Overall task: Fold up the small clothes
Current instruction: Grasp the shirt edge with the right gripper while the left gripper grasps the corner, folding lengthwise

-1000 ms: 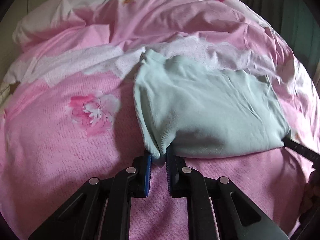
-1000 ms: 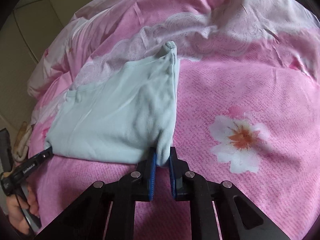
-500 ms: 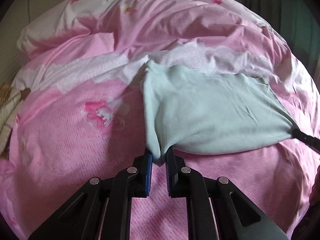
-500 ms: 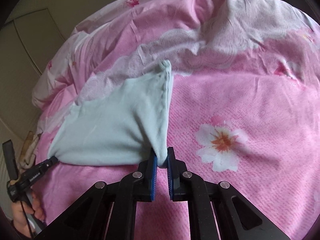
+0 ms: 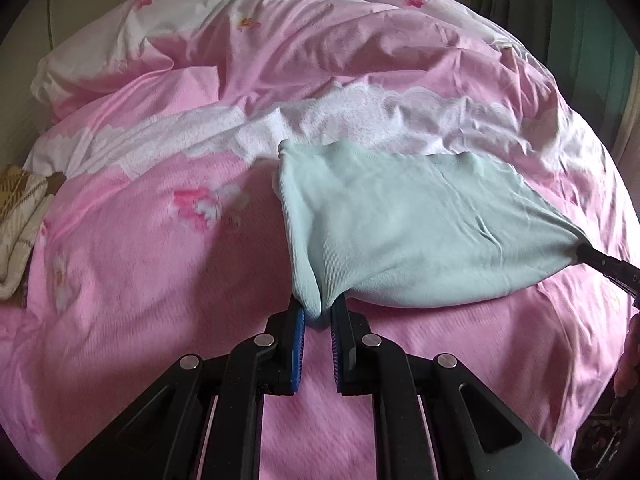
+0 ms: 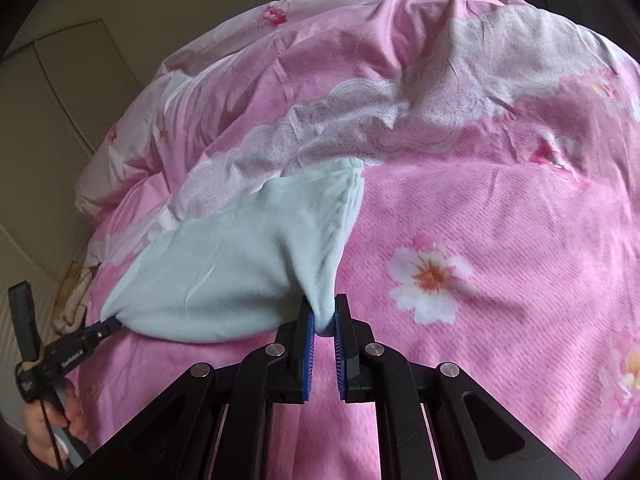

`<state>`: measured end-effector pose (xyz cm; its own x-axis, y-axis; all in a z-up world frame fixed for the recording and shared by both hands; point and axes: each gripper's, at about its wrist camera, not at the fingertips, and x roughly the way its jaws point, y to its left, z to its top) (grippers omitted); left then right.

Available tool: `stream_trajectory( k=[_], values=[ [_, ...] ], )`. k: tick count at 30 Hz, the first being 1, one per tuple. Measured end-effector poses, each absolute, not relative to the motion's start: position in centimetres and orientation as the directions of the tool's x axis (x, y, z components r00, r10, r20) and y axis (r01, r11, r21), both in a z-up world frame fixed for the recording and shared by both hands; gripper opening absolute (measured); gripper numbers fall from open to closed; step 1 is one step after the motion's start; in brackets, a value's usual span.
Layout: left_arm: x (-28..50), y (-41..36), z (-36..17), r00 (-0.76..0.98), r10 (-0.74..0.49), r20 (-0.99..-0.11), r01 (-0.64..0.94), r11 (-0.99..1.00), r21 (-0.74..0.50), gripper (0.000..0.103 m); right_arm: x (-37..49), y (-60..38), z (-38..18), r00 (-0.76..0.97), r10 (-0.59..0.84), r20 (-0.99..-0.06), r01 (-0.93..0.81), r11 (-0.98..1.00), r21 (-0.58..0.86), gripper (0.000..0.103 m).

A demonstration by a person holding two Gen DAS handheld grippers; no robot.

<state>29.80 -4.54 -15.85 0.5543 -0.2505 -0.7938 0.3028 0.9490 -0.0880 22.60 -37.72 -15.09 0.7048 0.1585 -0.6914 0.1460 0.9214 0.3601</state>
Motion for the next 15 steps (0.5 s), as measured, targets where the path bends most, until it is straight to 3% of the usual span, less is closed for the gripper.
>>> stream_trajectory(
  k=[15],
  values=[
    [20.6, -3.5, -15.5, 0.524, -0.291, -0.801, 0.330, 0.936, -0.125, 0.013, 13.8, -37.0, -14.3, 0.681, 0.160, -0.715, 0.158, 0.921, 0.356, 0.009]
  ],
)
